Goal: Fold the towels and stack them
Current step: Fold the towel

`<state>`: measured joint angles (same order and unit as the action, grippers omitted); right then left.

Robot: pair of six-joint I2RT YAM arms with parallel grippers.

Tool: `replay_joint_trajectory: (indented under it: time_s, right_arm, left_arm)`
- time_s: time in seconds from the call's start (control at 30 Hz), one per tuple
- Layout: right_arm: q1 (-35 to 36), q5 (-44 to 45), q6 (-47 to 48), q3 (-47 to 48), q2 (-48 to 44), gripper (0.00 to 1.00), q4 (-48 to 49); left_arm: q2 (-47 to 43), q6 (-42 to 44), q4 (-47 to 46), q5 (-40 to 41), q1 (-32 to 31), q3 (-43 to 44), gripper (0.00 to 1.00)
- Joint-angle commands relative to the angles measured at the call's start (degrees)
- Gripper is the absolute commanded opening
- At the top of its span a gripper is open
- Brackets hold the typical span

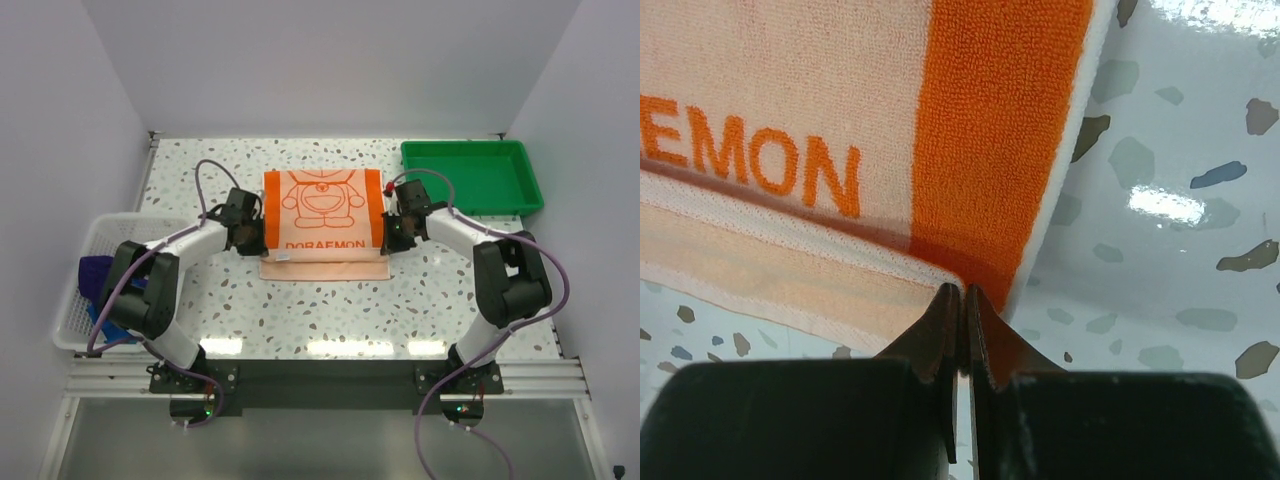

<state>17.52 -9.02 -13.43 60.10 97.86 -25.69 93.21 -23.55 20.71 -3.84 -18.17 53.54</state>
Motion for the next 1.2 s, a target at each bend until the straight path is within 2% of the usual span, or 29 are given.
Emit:
replay_joint_trajectory:
  time_s: [0.0, 0.27, 0.5, 0.9, 1.13, 1.17]
  right_arm:
    - [-2.2, 8.8, 1.0, 2.5, -3.4, 0.0, -3.9]
    - [-2.1, 9.9, 0.1, 4.3, -9.2, 0.0, -6.2]
    - [-2.1, 11.0, -0.9, 1.2, -13.2, 0.0, -6.7]
    - [-2.1, 11.7, -1.8, -4.5, -7.0, 0.0, -0.6]
    - [-2.1, 10.3, -1.9, -5.8, -5.5, 0.0, 0.4]
    - [-2.1, 10.0, -1.9, -6.2, -5.8, 0.05, 0.0]
  left_arm:
    - [-2.3, 1.3, 4.4, 10.6, 1.5, 1.8, 0.0]
    - [-5.3, 1.3, 6.8, 10.7, 1.5, 4.6, 0.0]
    - [-8.8, 0.3, 7.3, 10.2, 0.8, 3.1, 0.0]
    - [-3.5, -1.9, 0.7, 8.3, -0.2, -4.9, 0.0]
    - [-5.0, -2.6, 0.2, 8.6, -0.5, -7.0, 0.01]
    - [-5.5, -2.9, 0.6, 8.4, -0.5, -7.2, 0.06]
